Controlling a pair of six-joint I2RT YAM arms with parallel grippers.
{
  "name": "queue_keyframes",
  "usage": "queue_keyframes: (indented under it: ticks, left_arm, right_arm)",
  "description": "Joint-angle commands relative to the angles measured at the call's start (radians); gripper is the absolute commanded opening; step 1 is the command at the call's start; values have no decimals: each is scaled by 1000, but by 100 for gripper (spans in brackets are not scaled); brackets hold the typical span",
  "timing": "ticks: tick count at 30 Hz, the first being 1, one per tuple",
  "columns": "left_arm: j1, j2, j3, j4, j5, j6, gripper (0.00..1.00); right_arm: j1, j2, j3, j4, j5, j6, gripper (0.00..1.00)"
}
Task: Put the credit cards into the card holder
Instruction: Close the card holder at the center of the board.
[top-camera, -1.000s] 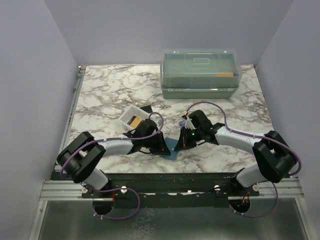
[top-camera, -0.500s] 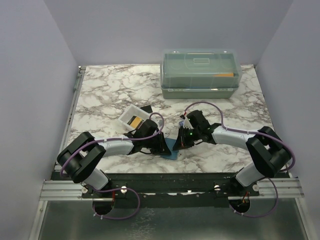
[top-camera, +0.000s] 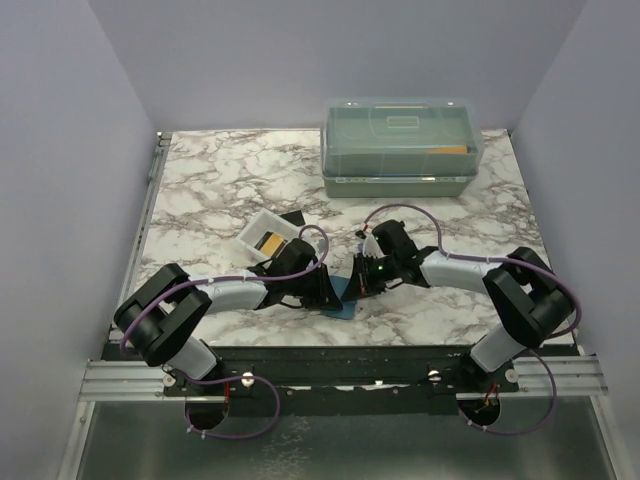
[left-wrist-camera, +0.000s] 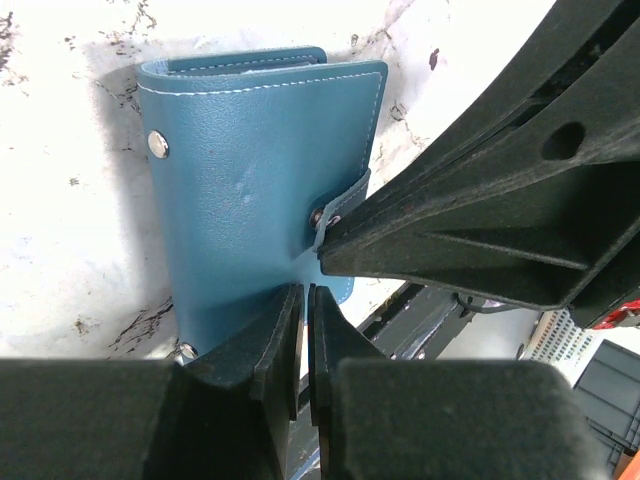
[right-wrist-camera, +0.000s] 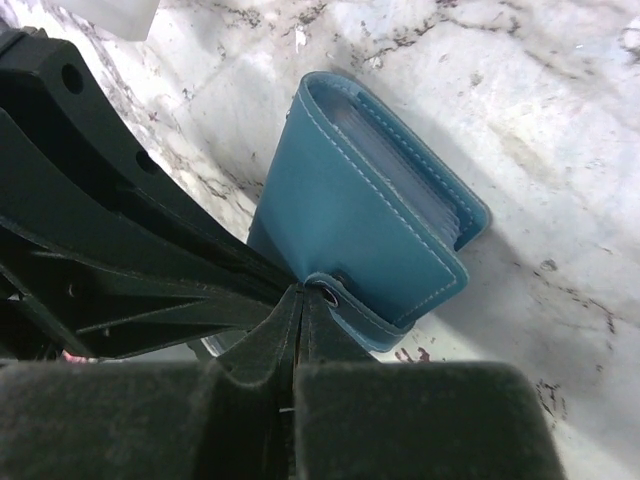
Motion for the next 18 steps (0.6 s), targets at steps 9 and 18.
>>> queue_keyframes:
  ticks: [9, 18]
  left_arm:
    - [-13, -2, -24, -43, -67, 30, 13]
    - [-13, -27, -24, -51, -61, 43, 14]
  right_arm:
    - [-37, 127, -8, 0, 10, 14, 0]
    - [-140, 310, -28, 141, -138, 97, 0]
